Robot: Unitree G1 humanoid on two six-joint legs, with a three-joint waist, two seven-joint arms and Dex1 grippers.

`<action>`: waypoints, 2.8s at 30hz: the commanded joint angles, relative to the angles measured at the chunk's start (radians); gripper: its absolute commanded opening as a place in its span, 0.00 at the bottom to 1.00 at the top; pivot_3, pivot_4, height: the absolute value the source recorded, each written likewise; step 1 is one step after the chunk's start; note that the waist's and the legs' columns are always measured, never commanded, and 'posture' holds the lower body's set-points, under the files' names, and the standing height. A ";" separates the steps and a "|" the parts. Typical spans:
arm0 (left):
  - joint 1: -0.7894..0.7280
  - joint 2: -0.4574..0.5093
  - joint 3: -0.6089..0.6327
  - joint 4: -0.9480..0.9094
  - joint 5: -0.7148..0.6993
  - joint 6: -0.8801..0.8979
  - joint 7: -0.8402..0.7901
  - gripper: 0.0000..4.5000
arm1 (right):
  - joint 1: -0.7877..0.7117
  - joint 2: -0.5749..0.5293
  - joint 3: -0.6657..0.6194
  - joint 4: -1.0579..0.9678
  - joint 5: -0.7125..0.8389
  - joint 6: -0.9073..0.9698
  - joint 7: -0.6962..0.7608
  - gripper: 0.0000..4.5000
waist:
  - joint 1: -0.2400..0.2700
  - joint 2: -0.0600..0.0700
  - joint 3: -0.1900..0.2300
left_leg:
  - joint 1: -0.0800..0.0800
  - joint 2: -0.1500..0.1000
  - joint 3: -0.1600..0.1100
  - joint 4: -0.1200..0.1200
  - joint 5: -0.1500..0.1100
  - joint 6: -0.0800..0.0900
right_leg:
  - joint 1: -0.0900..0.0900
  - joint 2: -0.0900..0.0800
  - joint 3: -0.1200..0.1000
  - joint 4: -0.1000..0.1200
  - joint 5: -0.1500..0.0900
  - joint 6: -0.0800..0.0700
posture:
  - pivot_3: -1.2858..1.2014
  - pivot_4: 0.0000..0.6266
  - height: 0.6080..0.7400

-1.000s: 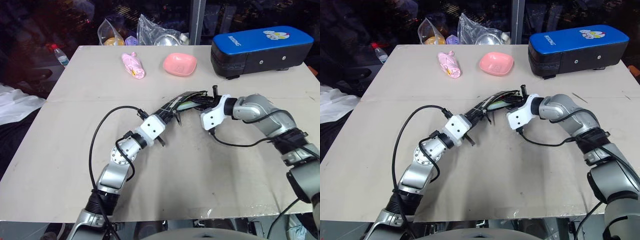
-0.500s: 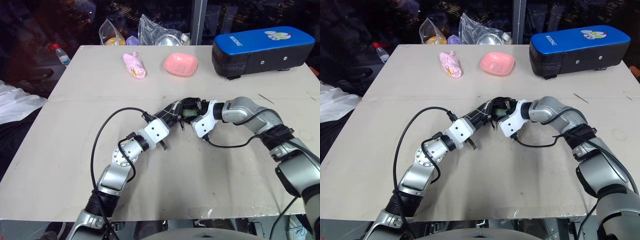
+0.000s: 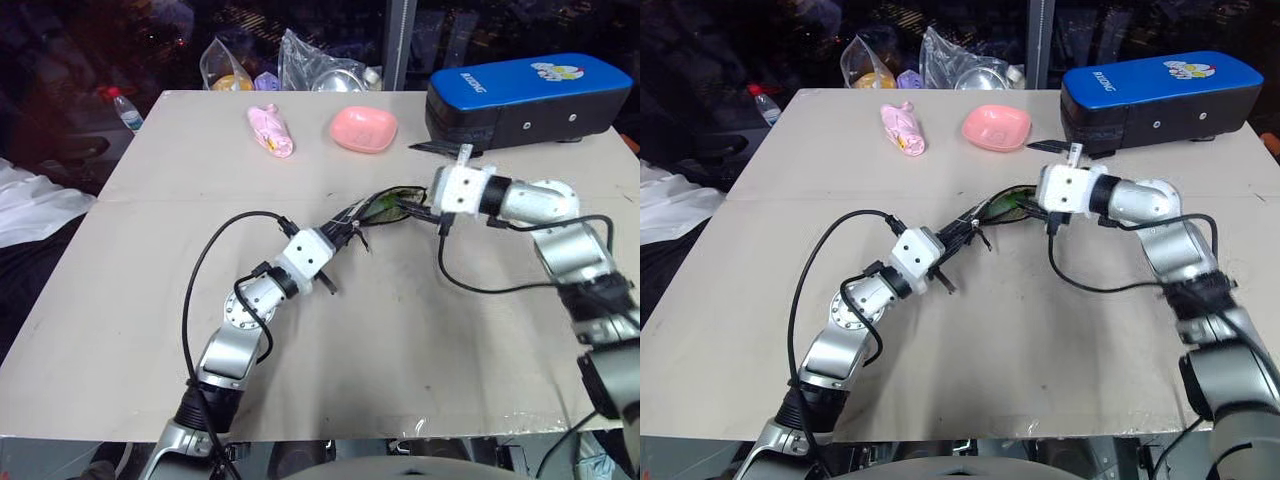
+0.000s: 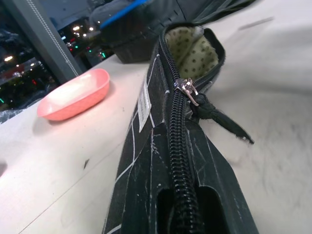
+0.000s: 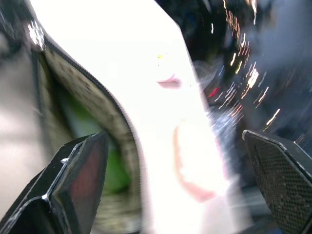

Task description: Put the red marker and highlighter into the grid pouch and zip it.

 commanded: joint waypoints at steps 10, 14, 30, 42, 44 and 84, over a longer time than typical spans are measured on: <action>-0.077 -0.081 -0.026 0.133 -0.041 -0.073 -0.026 0.00 | 0.199 0.250 -0.207 -0.464 0.487 1.156 -0.313 1.00 | 0.000 -0.001 -0.001 | 0.000 -0.002 -0.007 0.000 0.000 0.001 | 0.001 0.001 -0.002 0.000 0.000 -0.001 | 0.52 0.24 0.83; -0.095 -0.074 -0.054 0.181 -0.011 -0.113 -0.041 0.00 | 0.187 0.347 -0.236 -0.465 0.510 1.240 -0.387 1.00 | -0.001 -0.001 -0.001 | -0.002 -0.003 -0.008 0.000 0.000 0.001 | 0.001 0.001 -0.002 -0.001 0.000 0.000 | 0.52 0.24 0.83; -0.102 -0.102 -0.025 0.224 -0.069 -0.102 -0.058 0.00 | 0.245 0.257 -0.334 -0.527 0.752 1.191 -0.283 1.00 | -0.003 -0.001 -0.001 | -0.002 -0.004 -0.011 -0.001 -0.003 0.005 | 0.002 0.001 -0.004 -0.002 0.000 0.000 | 0.52 0.24 0.83; -0.091 -0.063 -0.059 0.231 -0.038 -0.146 -0.124 0.00 | 0.201 0.386 -0.245 -0.339 0.614 1.091 -0.468 1.00 | -0.004 -0.001 -0.001 | -0.002 -0.004 -0.011 -0.001 -0.001 0.001 | 0.001 0.001 -0.004 -0.002 0.000 0.000 | 0.52 0.24 0.83; -0.089 -0.060 -0.058 0.228 -0.038 -0.148 -0.125 0.00 | 0.192 0.403 -0.241 -0.319 0.607 1.075 -0.473 1.00 | -0.003 -0.001 -0.001 | -0.003 -0.004 -0.011 -0.001 -0.001 0.001 | 0.001 0.001 -0.004 -0.002 0.000 0.000 | 0.52 0.24 0.83; -0.049 -0.050 -0.045 0.209 -0.031 -0.146 -0.085 0.00 | 0.128 0.286 -0.412 -0.124 0.606 0.955 -0.499 0.01 | -0.004 0.000 -0.001 | -0.003 -0.004 -0.011 -0.002 -0.001 0.001 | 0.001 0.001 -0.004 -0.002 0.000 0.000 | 0.52 0.24 0.83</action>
